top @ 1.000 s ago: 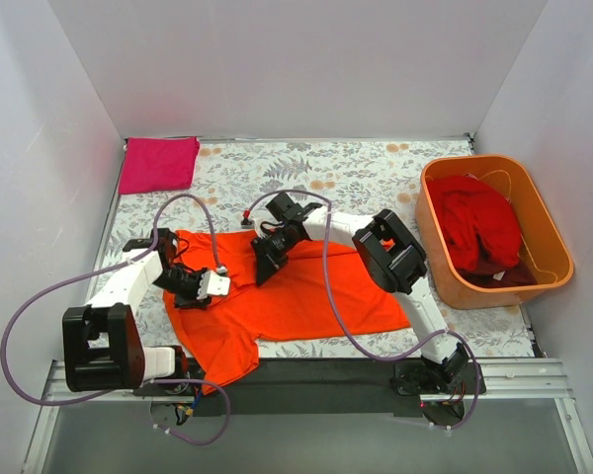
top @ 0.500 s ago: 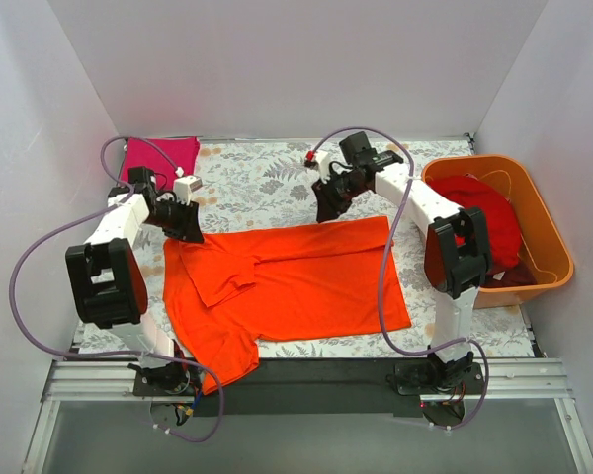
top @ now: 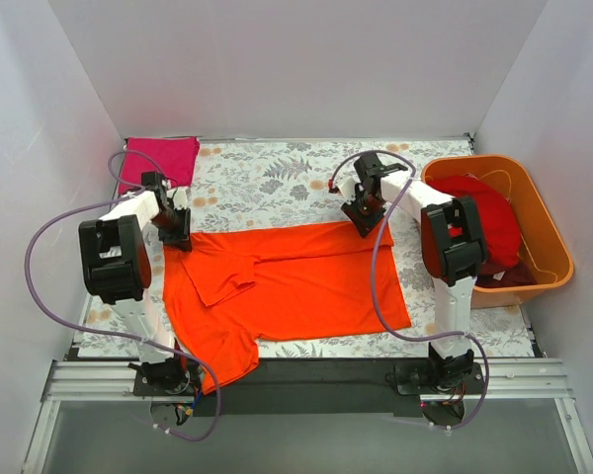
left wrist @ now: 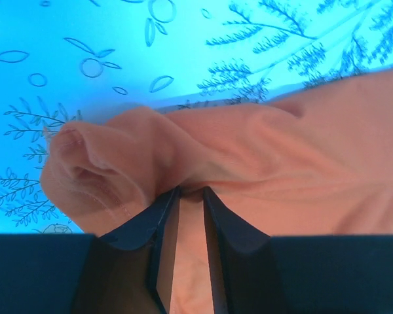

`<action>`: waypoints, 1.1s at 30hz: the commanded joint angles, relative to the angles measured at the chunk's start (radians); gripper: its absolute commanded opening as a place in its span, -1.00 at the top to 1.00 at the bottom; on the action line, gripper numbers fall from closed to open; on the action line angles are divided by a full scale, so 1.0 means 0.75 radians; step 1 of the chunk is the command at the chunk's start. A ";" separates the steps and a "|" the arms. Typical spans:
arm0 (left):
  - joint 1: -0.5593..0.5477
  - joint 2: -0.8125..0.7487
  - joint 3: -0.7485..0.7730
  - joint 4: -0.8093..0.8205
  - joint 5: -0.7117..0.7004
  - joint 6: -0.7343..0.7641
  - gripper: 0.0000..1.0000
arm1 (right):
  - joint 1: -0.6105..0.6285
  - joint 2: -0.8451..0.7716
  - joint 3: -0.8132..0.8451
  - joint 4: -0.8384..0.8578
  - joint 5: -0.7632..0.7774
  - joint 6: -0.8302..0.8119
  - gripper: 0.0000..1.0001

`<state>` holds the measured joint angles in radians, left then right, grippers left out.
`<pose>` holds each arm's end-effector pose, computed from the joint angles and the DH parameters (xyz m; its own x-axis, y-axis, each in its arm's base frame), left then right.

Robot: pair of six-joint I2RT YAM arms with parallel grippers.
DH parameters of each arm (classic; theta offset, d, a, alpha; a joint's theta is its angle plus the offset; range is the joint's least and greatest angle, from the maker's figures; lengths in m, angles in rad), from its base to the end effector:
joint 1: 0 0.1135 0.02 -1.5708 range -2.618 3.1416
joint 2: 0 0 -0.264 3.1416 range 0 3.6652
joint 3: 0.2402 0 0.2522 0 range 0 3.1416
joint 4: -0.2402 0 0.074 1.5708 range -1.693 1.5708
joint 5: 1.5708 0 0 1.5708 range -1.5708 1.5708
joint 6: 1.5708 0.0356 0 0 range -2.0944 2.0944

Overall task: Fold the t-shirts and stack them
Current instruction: Fold the tshirt

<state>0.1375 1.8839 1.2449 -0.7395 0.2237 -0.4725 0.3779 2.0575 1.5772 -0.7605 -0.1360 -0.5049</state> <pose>0.3522 0.0408 0.1600 -0.8241 -0.5620 -0.0711 -0.5241 0.8040 -0.2809 0.3922 0.1609 0.1835 -0.5730 -0.7431 -0.3457 -0.7810 0.6229 -0.0445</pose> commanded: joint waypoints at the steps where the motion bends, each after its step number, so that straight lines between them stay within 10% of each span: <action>1: -0.010 0.116 0.042 0.076 -0.159 -0.059 0.61 | -0.025 0.059 0.004 0.026 0.138 -0.028 0.42; 14: -0.016 0.546 0.704 0.039 -0.031 -0.066 0.63 | -0.125 0.410 0.457 0.118 0.253 -0.055 0.45; 21: -0.022 0.505 0.960 -0.035 0.147 0.012 0.39 | -0.123 0.203 0.438 0.106 0.036 -0.026 0.19; 27: -0.022 0.117 0.716 -0.026 0.348 0.172 -0.36 | -0.119 -0.157 0.266 0.045 -0.176 -0.075 -0.55; 33: -0.016 -0.284 0.270 -0.204 0.561 0.558 -0.39 | -0.080 -0.491 -0.108 -0.142 -0.289 -0.294 -0.65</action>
<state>0.1242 1.8133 1.5620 -0.7883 0.5175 -0.2440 0.3008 1.7844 1.6096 -0.7528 -0.2684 -0.6182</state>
